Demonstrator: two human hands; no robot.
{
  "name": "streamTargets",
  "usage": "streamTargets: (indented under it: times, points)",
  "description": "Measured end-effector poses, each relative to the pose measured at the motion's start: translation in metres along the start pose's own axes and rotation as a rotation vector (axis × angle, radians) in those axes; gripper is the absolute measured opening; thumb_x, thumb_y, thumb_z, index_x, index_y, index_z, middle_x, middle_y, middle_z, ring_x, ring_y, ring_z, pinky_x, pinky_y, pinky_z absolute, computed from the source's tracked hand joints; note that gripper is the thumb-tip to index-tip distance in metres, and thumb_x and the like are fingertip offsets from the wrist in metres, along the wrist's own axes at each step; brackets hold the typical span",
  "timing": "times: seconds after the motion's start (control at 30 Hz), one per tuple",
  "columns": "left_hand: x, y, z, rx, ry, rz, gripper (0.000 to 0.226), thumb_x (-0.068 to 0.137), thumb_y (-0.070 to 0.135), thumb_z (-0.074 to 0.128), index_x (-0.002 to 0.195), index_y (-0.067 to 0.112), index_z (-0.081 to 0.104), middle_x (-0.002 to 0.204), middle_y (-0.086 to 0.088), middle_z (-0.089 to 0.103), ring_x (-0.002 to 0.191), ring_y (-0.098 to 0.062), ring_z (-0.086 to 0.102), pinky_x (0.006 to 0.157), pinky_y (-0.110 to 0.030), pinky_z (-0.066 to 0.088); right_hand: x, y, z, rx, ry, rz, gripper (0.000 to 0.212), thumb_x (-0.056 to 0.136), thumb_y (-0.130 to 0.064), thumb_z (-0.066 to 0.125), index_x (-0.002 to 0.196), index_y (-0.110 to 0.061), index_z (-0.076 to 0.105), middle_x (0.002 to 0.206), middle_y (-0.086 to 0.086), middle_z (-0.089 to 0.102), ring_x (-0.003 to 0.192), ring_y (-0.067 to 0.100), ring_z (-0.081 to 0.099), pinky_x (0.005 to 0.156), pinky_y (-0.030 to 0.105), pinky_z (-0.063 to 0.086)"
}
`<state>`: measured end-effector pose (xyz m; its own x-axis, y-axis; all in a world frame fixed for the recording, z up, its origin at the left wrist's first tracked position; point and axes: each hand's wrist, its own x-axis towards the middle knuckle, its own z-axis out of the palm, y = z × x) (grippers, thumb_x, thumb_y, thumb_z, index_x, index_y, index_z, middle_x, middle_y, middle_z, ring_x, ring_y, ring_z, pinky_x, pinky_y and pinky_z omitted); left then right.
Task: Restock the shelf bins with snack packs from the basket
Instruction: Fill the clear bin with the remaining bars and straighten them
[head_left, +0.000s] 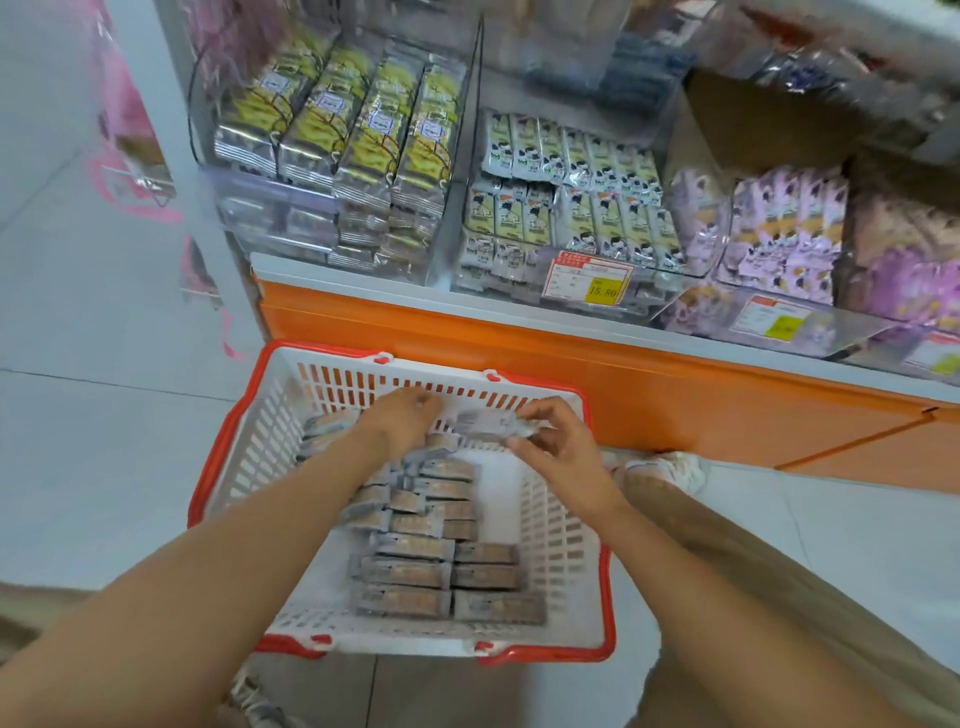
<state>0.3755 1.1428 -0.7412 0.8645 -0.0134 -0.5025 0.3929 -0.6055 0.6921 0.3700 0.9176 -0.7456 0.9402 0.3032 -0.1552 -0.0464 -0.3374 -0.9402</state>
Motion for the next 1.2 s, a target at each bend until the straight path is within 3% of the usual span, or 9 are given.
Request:
streamTargets:
  times: [0.2, 0.33, 0.47, 0.63, 0.73, 0.9, 1.03, 1.1, 1.2]
  points:
    - [-0.019, 0.036, -0.002, -0.716, -0.040, -0.004, 0.043, 0.099, 0.044, 0.052, 0.123, 0.010, 0.060, 0.099, -0.008, 0.075, 0.088, -0.020, 0.072, 0.081, -0.033, 0.053, -0.013, -0.050, -0.008, 0.027, -0.005, -0.207, 0.031, 0.082, 0.004, 0.071, 0.101, -0.015, 0.055, 0.116, 0.004, 0.064, 0.103, 0.021, 0.067, 0.084, 0.043, 0.055]
    - [-0.032, 0.053, -0.008, -0.794, 0.041, 0.069, 0.033, 0.097, 0.028, 0.061, 0.120, 0.006, 0.058, 0.102, -0.011, 0.073, 0.086, -0.021, 0.071, 0.076, -0.032, 0.056, -0.021, -0.065, -0.009, -0.019, -0.035, -0.295, 0.034, 0.080, 0.006, 0.071, 0.104, -0.012, 0.055, 0.121, 0.006, 0.058, 0.111, 0.021, 0.062, 0.089, 0.032, 0.049]
    - [-0.042, 0.058, -0.010, -0.896, 0.045, 0.113, 0.031, 0.097, 0.022, 0.060, 0.121, 0.002, 0.058, 0.110, -0.017, 0.071, 0.093, -0.032, 0.070, 0.093, -0.046, 0.055, -0.030, -0.079, -0.008, -0.068, -0.057, -0.327, 0.042, 0.078, -0.010, 0.079, 0.112, -0.020, 0.057, 0.127, 0.006, 0.054, 0.112, 0.018, 0.060, 0.095, 0.035, 0.050]
    - [-0.053, 0.068, -0.015, -0.898, 0.130, 0.193, 0.032, 0.096, 0.019, 0.062, 0.122, 0.001, 0.055, 0.104, -0.017, 0.071, 0.077, -0.024, 0.070, 0.084, -0.039, 0.058, -0.028, -0.094, -0.006, -0.092, 0.018, -0.332, 0.031, 0.083, -0.021, 0.077, 0.107, -0.026, 0.060, 0.120, 0.002, 0.058, 0.107, 0.015, 0.062, 0.089, 0.032, 0.053]
    - [-0.057, 0.076, -0.025, -0.684, 0.272, 0.338, 0.026, 0.097, 0.021, 0.060, 0.120, 0.011, 0.054, 0.107, -0.010, 0.068, 0.087, -0.023, 0.069, 0.083, -0.039, 0.058, -0.020, -0.109, -0.010, -0.137, 0.115, -0.361, 0.023, 0.085, -0.016, 0.074, 0.105, -0.024, 0.063, 0.116, 0.001, 0.058, 0.105, 0.010, 0.062, 0.086, 0.025, 0.053]
    - [-0.048, 0.066, -0.049, 0.235, 0.849, 0.769, 0.044, 0.088, 0.009, 0.058, 0.131, 0.011, 0.051, 0.128, -0.008, 0.053, 0.115, -0.025, 0.051, 0.091, -0.039, 0.045, 0.009, -0.147, -0.026, -0.199, 0.323, -0.455, 0.023, 0.086, -0.010, 0.070, 0.103, -0.025, 0.065, 0.114, -0.001, 0.060, 0.102, 0.005, 0.061, 0.077, 0.024, 0.058]
    - [-0.030, 0.062, -0.058, 0.659, 0.832, 0.721, 0.074, 0.086, 0.016, 0.059, 0.153, 0.014, 0.029, 0.160, -0.011, 0.023, 0.149, -0.030, 0.014, 0.121, -0.049, 0.013, 0.047, -0.172, -0.034, -0.275, 0.506, -0.435, 0.016, 0.085, -0.016, 0.071, 0.099, -0.022, 0.067, 0.106, -0.005, 0.060, 0.094, 0.009, 0.060, 0.072, 0.022, 0.056]
    - [-0.022, 0.059, -0.059, 0.768, 0.762, 0.645, 0.084, 0.089, 0.022, 0.058, 0.157, 0.016, 0.009, 0.165, -0.008, 0.003, 0.151, -0.028, -0.004, 0.122, -0.048, 0.000, 0.068, -0.178, -0.036, -0.356, 0.553, -0.390, 0.015, 0.086, -0.019, 0.071, 0.101, -0.020, 0.068, 0.103, -0.003, 0.061, 0.090, 0.009, 0.059, 0.071, 0.019, 0.053]
    - [-0.015, 0.052, -0.059, 0.812, 0.797, 0.649, 0.090, 0.086, 0.022, 0.061, 0.157, 0.015, 0.007, 0.164, -0.009, -0.001, 0.151, -0.028, -0.006, 0.122, -0.051, 0.001, 0.096, -0.176, -0.034, -0.540, 0.552, -0.346, 0.019, 0.084, -0.023, 0.072, 0.102, -0.020, 0.068, 0.097, -0.001, 0.062, 0.082, 0.010, 0.056, 0.067, 0.024, 0.047]
